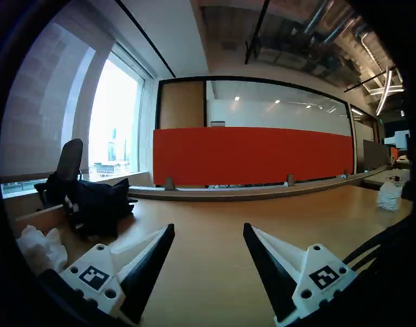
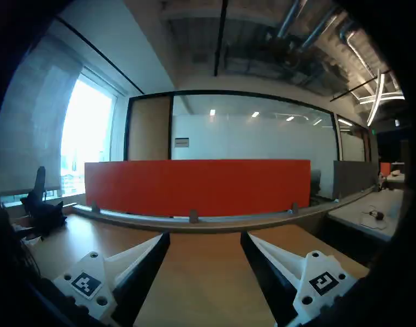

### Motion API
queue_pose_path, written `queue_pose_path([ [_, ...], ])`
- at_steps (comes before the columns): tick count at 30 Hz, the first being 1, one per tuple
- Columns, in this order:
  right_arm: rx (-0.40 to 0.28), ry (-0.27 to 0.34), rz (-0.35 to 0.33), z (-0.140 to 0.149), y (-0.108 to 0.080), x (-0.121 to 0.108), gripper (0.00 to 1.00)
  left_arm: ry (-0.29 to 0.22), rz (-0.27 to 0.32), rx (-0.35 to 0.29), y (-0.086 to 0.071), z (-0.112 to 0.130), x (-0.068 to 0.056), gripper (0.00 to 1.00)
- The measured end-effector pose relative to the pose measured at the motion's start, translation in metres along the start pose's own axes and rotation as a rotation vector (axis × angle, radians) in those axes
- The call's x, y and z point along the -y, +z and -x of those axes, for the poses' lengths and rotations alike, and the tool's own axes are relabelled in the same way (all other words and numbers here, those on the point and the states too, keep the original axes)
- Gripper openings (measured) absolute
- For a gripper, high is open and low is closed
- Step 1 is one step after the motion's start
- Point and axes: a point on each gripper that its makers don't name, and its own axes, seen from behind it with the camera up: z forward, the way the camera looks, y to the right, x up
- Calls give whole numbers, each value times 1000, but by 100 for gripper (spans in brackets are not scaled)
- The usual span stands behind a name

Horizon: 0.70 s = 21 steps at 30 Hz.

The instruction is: Fold towel

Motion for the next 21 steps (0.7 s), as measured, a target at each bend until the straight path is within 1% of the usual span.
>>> queue_pose_path([
  [3, 3, 2, 2, 13, 1, -5, 100, 0, 0, -1, 0, 1, 0, 93],
  [8, 0, -12, -2, 35, 1, -10, 100, -1, 0, -1, 0, 2, -1, 93],
  [14, 0, -19, 9, 58, 2, -15, 100, 0, 0, -1, 0, 3, -1, 93],
  [21, 5, 7, 15, 80, 1, -22, 100, -1, 0, -1, 0, 3, -1, 93],
])
